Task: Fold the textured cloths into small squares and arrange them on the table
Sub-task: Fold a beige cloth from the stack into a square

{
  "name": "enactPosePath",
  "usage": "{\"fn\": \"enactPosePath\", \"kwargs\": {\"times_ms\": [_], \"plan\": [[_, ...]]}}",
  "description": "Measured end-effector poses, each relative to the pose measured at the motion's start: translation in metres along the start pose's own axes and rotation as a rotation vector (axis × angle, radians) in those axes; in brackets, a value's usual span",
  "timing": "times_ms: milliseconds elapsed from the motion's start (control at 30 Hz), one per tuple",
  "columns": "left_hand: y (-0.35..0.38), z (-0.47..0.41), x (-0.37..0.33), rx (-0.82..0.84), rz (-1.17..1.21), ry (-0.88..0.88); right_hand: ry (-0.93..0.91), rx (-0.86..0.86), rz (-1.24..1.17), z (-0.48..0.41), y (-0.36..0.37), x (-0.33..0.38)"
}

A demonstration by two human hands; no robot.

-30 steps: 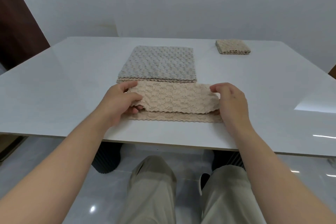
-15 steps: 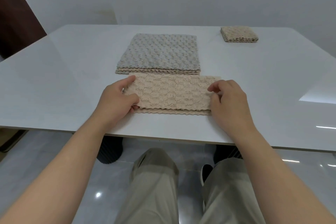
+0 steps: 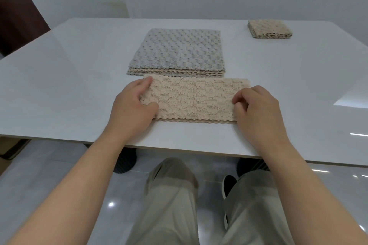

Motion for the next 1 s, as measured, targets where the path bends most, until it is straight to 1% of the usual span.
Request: {"fn": "enactPosePath", "kwargs": {"times_ms": [133, 300, 367, 467, 567, 700, 800, 900, 1000], "plan": [[0.004, 0.003, -0.004, 0.005, -0.119, 0.046, -0.048, 0.012, 0.058, 0.002, 0.004, 0.003], [0.003, 0.006, -0.003, -0.003, -0.332, 0.011, -0.044, -0.012, 0.124, 0.004, 0.003, 0.002], [0.001, 0.006, 0.0, 0.007, -0.324, -0.038, -0.039, -0.042, 0.197, 0.004, 0.0, 0.002], [-0.003, 0.002, 0.004, 0.044, -0.23, -0.091, -0.025, -0.081, 0.265, 0.005, -0.004, 0.004], [-0.011, -0.003, 0.008, 0.066, -0.156, -0.128, 0.067, -0.07, 0.217, 0.004, -0.006, -0.001], [-0.018, -0.004, 0.015, 0.064, -0.157, -0.141, 0.154, -0.068, 0.122, 0.005, -0.009, -0.009], [-0.021, -0.002, 0.019, 0.027, -0.156, -0.135, 0.182, -0.076, 0.098, 0.006, -0.011, -0.013], [-0.018, 0.002, 0.016, -0.01, -0.175, -0.091, 0.171, -0.066, 0.178, 0.007, -0.01, -0.012], [-0.012, 0.002, 0.015, -0.012, -0.238, -0.042, 0.147, -0.063, 0.228, 0.008, -0.007, -0.011]]}}
Point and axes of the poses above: each hand's wrist, its own z-axis away from the middle knuckle, its own y-axis out of the palm, x = y × z, the point moved 8 cm from there along -z, towards the middle knuckle, and after that the axes turned 8 degrees about -z, right-handed, at the moved point
